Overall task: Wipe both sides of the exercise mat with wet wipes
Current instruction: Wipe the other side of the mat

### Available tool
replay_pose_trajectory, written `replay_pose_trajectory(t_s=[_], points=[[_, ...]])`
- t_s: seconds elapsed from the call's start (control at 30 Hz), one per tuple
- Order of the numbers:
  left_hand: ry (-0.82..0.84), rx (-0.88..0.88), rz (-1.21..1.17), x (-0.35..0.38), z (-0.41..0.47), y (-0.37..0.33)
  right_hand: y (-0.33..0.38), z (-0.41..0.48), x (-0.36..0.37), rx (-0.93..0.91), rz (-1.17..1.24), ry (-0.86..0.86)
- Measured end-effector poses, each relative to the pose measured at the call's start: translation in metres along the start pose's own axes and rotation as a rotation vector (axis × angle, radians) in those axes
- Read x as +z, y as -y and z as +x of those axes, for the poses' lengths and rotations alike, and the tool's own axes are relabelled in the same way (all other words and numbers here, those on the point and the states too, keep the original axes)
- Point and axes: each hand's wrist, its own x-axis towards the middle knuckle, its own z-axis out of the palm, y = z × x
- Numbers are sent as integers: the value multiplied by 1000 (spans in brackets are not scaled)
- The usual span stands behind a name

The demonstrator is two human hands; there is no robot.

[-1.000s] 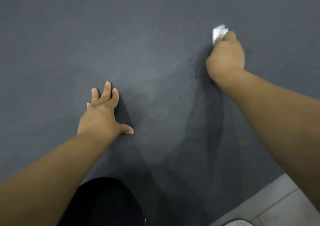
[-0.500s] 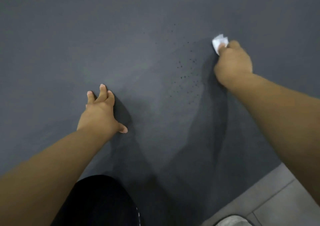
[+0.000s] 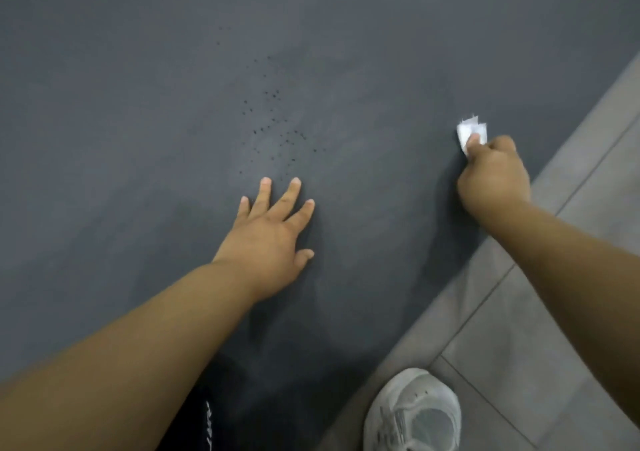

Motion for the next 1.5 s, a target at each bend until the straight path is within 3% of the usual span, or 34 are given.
replay_pose_trajectory(t_s=[0.07, 0.17, 0.23, 0.27, 0.33, 0.43, 0.53, 0.63, 0.8, 0.93, 1.07, 1.27, 1.37, 1.43, 1.5], points=[[-15, -23, 34, 8, 0, -6, -3, -9, 1, 24, 11, 51], [-88, -37, 6, 13, -3, -5, 11, -53, 14, -306, 139, 71], [-116, -42, -20, 12, -3, -7, 21, -86, 18, -528, 284, 201], [-126, -50, -35, 11, -2, -10, 23, -95, 14, -521, 377, 321], [-144, -86, -77, 8, 0, -18, 18, -93, 9, -337, 601, 512], [-144, -143, -119, 6, 3, -33, -9, -60, 6, 4, 738, 338], [-147, -196, -145, 4, 6, -45, -35, -38, 1, 75, 379, 74], [-178, -223, -171, 4, 10, -51, -42, -43, 0, -134, 266, -143], [-276, -124, -85, 1, 16, -57, -42, -62, 17, -633, 239, -10], [-261, -110, -72, -7, 28, -67, -54, -40, 22, -717, 235, -80], [-273, -104, -38, -18, 51, -74, -75, 5, 14, -538, 299, -191], [-356, -79, -22, -48, 94, -87, -110, 81, -3, 41, 348, -256], [-263, -135, -26, -69, 115, -94, -119, 87, -6, 5, 346, -221], [-161, -181, -17, -80, 128, -96, -125, 81, 0, -99, 338, -287], [-61, -214, -9, -87, 139, -97, -132, 79, 7, -62, 419, -355]])
